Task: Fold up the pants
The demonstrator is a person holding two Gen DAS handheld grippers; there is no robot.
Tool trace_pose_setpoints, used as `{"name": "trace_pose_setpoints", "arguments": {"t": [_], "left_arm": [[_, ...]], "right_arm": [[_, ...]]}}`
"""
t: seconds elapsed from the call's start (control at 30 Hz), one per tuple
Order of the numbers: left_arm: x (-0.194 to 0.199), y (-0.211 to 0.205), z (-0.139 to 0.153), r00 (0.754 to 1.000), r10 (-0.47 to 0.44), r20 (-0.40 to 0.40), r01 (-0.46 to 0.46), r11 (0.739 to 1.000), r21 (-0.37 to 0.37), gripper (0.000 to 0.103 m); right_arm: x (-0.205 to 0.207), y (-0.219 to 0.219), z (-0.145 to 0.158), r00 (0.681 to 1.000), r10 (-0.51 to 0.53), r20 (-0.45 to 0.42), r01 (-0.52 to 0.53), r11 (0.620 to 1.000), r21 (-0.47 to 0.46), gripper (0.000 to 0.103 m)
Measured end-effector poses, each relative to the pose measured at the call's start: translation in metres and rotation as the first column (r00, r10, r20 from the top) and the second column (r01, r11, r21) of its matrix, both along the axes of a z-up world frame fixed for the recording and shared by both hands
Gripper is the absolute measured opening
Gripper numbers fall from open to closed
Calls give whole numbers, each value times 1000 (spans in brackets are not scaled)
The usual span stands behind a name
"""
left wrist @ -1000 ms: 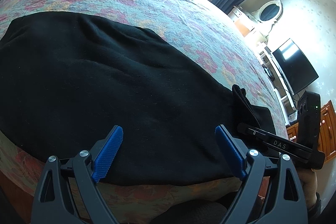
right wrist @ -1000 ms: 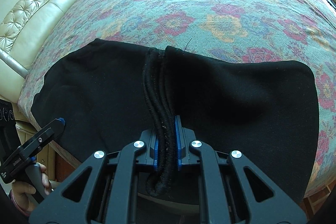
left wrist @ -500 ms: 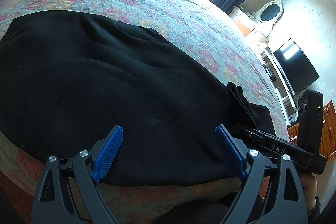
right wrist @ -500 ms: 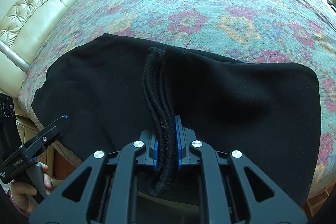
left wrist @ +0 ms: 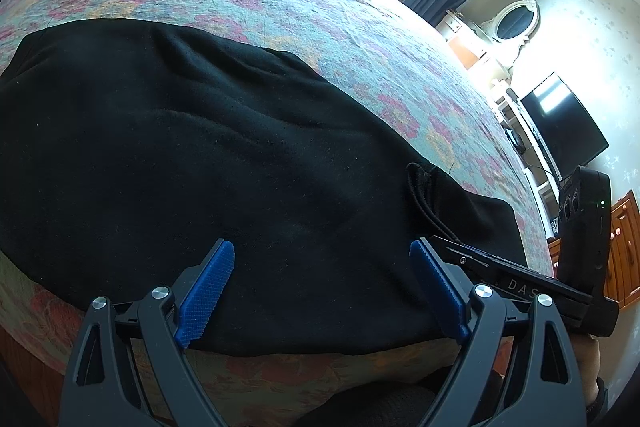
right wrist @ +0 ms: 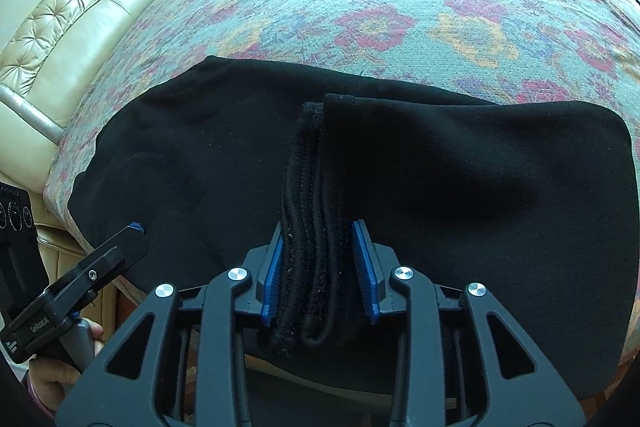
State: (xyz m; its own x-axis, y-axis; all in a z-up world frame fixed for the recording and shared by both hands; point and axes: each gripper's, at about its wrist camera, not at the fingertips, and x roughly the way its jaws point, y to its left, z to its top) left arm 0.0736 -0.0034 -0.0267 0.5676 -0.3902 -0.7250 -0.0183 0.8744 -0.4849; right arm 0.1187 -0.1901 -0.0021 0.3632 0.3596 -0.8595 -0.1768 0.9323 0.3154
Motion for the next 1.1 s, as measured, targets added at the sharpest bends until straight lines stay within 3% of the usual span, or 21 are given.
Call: {"name": "trace_pose_setpoints", "arguments": {"t": [0.43, 1.1], "left_arm": [[-1, -1, -2, 1000, 1, 0, -1, 1000, -3, 88], [-2, 9, -1, 1000, 20, 3, -19, 1000, -16, 88]], "right_arm": [[-4, 20, 0, 999, 22, 29, -20, 999, -46, 52], [-19, 46, 9, 989, 108, 103, -89, 982, -169, 60]]}}
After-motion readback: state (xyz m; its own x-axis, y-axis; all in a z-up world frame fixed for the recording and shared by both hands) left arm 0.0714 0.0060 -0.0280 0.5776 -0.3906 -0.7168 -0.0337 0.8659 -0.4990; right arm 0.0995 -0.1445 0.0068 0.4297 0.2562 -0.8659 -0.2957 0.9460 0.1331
